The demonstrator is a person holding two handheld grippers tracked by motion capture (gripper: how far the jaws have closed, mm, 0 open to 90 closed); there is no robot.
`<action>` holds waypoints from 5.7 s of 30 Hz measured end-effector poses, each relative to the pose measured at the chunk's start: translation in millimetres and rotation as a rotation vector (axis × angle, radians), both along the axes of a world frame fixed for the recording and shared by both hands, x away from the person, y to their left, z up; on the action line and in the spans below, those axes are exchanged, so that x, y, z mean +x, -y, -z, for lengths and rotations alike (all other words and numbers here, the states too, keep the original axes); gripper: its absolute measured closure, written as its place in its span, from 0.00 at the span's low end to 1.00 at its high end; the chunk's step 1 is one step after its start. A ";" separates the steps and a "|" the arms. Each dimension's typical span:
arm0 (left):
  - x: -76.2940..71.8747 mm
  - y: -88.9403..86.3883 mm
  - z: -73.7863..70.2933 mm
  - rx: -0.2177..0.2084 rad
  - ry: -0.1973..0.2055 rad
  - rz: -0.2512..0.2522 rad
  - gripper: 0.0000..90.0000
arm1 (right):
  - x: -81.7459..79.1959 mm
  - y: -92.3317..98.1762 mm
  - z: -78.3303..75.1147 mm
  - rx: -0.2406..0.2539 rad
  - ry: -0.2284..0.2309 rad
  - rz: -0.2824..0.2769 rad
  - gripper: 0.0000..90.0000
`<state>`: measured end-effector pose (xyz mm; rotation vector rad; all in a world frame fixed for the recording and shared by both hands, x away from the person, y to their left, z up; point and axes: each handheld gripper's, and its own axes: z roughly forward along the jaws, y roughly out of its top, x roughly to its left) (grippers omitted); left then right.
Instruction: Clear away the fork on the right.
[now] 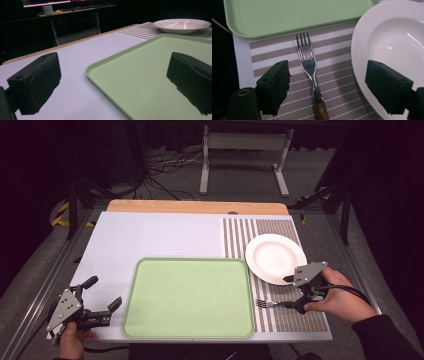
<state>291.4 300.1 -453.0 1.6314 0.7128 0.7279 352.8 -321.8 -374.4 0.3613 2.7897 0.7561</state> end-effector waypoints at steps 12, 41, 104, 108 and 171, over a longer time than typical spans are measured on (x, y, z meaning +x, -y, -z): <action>0.0 0.0 0.0 0.002 -0.001 0.000 0.00 | 2.7 -2.8 10.3 -0.113 -0.093 -0.037 0.20; 0.0 0.1 0.3 0.000 -0.002 -0.002 0.00 | 13.1 -6.7 37.3 -0.276 -0.175 -0.102 0.48; 2.1 1.4 2.0 0.007 -0.019 0.016 0.00 | 19.4 -40.1 -26.4 -0.358 -0.107 -0.043 0.87; 2.1 1.0 2.1 0.007 -0.018 0.015 0.00 | 21.9 -52.1 -32.4 -0.346 -0.095 -0.038 0.87; 1.6 1.3 1.6 0.001 -0.011 0.018 0.00 | 31.3 -176.4 -23.9 -0.100 -0.160 0.243 0.87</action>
